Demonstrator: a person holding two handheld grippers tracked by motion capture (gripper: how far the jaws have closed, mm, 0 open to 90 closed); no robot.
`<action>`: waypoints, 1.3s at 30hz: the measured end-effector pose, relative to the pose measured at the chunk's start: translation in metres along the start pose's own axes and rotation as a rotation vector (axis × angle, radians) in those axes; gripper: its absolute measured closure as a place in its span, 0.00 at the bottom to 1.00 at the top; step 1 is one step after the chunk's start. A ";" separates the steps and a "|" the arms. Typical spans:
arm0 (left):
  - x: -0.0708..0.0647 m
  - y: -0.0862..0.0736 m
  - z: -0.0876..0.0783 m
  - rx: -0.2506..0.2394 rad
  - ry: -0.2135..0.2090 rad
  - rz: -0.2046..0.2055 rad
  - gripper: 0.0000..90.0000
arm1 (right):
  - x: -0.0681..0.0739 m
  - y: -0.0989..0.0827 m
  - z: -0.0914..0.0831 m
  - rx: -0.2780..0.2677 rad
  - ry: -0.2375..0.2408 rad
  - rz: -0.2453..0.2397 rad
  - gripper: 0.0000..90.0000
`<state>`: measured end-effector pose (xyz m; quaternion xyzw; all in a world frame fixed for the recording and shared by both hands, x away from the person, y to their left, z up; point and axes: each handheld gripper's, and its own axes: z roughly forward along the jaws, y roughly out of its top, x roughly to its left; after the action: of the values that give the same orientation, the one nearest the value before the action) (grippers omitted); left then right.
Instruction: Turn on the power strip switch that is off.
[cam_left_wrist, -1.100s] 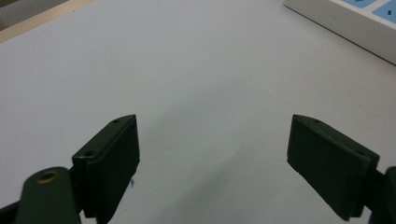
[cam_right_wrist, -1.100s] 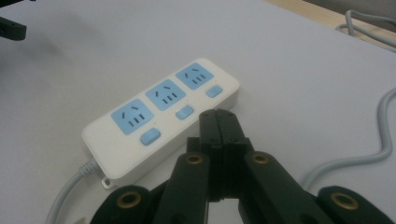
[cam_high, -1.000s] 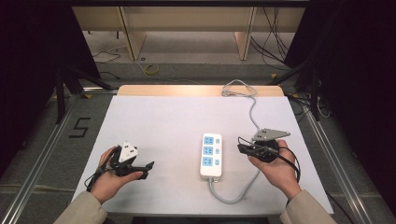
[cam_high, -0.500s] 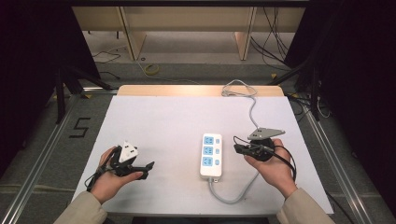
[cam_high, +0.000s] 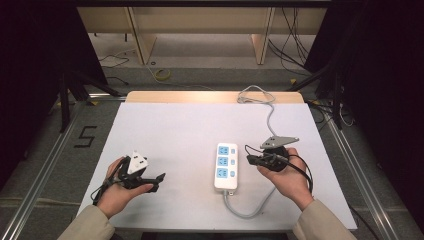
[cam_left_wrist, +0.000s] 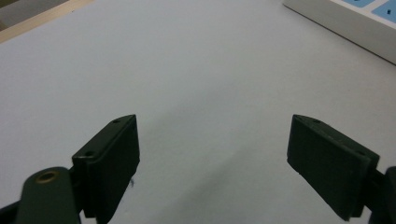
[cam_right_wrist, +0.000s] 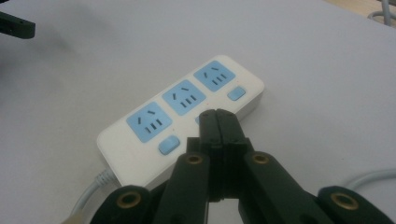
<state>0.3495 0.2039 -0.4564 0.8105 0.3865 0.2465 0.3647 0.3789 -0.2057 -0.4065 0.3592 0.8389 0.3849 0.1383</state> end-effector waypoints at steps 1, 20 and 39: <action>0.000 0.000 0.000 0.000 0.000 0.001 0.19 | 0.000 0.000 0.001 0.002 0.001 0.000 1.00; 0.000 0.000 0.000 0.000 -0.001 0.000 0.19 | 0.007 0.008 0.014 0.053 0.035 0.000 1.00; 0.000 0.000 0.001 0.004 -0.003 0.007 0.19 | 0.013 0.014 0.021 0.086 0.042 -0.020 1.00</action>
<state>0.3496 0.2033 -0.4568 0.8129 0.3835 0.2459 0.3627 0.3874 -0.1790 -0.4099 0.3481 0.8610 0.3544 0.1087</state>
